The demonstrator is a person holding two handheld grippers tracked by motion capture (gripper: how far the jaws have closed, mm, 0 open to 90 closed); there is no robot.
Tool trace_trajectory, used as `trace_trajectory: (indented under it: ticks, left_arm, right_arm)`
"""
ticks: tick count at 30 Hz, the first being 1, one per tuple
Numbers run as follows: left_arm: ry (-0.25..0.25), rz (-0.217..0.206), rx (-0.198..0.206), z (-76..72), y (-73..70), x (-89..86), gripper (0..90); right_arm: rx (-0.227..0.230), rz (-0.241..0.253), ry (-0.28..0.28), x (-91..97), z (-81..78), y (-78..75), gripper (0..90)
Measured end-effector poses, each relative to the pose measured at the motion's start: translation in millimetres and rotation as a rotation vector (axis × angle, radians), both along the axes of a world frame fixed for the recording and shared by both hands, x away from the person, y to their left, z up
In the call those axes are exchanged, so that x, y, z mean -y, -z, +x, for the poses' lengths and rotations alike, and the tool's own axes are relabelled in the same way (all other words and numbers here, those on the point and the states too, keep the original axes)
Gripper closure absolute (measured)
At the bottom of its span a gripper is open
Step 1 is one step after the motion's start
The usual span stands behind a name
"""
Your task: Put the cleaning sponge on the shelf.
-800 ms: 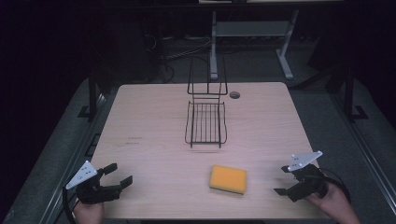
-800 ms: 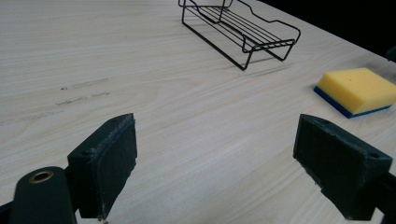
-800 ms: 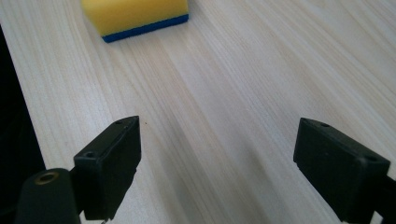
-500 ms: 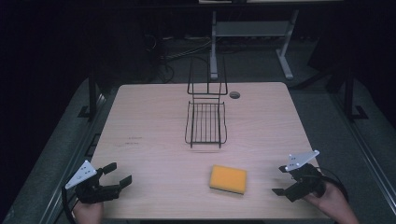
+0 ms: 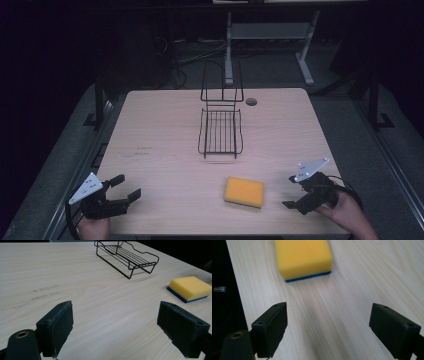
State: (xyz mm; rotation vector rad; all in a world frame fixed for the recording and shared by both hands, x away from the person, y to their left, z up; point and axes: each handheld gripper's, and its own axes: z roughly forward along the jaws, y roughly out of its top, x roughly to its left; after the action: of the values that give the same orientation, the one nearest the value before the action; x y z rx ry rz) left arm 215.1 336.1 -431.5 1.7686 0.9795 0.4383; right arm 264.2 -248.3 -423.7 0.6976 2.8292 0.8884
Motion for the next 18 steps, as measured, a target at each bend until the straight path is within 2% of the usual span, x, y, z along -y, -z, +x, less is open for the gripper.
trace_trajectory:
  ticks: [18]
  left_arm:
    - [-0.003,-0.009,0.002,-0.3,0.0,-2.1,12.8]
  right_arm:
    - [-0.006,-0.028,-0.092,-32.3,7.2,-8.4,14.7]
